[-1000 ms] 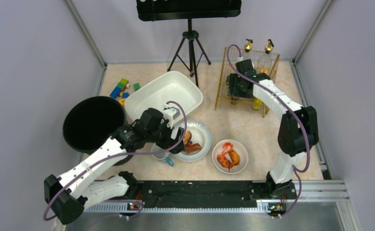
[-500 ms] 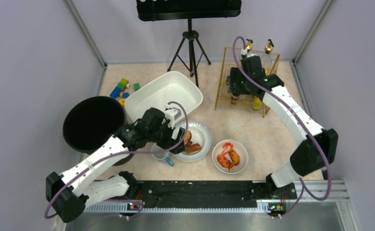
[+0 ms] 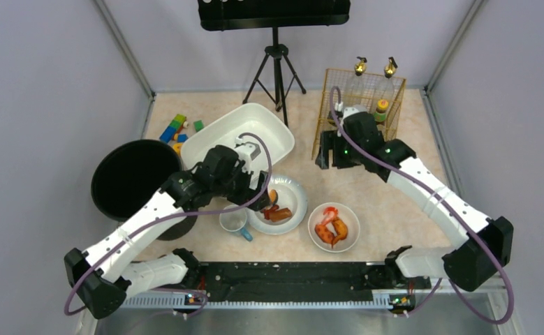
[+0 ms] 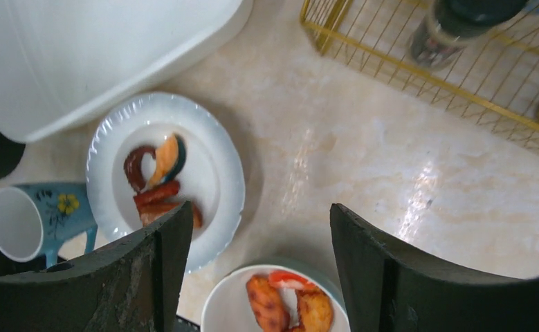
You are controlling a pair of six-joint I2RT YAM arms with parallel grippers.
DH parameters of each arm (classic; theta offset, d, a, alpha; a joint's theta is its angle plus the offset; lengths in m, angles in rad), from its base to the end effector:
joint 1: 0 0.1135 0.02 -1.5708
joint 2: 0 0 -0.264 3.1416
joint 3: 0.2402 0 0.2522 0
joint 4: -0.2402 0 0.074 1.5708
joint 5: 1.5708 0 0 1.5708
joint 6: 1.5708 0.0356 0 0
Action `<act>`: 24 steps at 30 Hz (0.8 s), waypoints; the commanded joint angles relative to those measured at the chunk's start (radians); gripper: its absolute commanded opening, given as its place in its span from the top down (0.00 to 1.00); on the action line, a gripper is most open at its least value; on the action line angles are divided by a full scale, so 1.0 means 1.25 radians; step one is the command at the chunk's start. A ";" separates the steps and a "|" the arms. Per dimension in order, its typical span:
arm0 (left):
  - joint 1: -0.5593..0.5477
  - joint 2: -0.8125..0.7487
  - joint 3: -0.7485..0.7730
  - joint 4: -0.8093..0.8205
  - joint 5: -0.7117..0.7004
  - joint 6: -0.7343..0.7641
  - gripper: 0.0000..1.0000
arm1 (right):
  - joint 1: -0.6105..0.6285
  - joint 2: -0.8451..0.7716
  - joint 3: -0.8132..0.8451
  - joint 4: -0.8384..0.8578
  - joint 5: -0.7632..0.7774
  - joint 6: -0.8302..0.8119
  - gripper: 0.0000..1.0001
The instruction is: Clear the kitchen counter
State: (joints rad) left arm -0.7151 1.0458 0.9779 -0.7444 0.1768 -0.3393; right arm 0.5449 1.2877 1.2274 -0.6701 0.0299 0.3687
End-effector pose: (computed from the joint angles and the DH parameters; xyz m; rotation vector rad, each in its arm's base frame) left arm 0.1553 -0.1432 0.3060 0.5503 2.4241 -0.6884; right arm 0.2366 0.1422 0.3390 -0.1903 2.3322 0.4297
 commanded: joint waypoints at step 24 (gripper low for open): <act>0.000 -0.035 0.199 -0.098 -0.085 -0.051 0.02 | 0.025 0.263 -0.202 0.347 -0.308 0.037 0.36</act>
State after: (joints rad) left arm -0.7151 1.0378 1.2125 -0.8749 0.0669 -0.3920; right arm 0.5606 1.5707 0.9745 -0.3283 -0.3092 0.4046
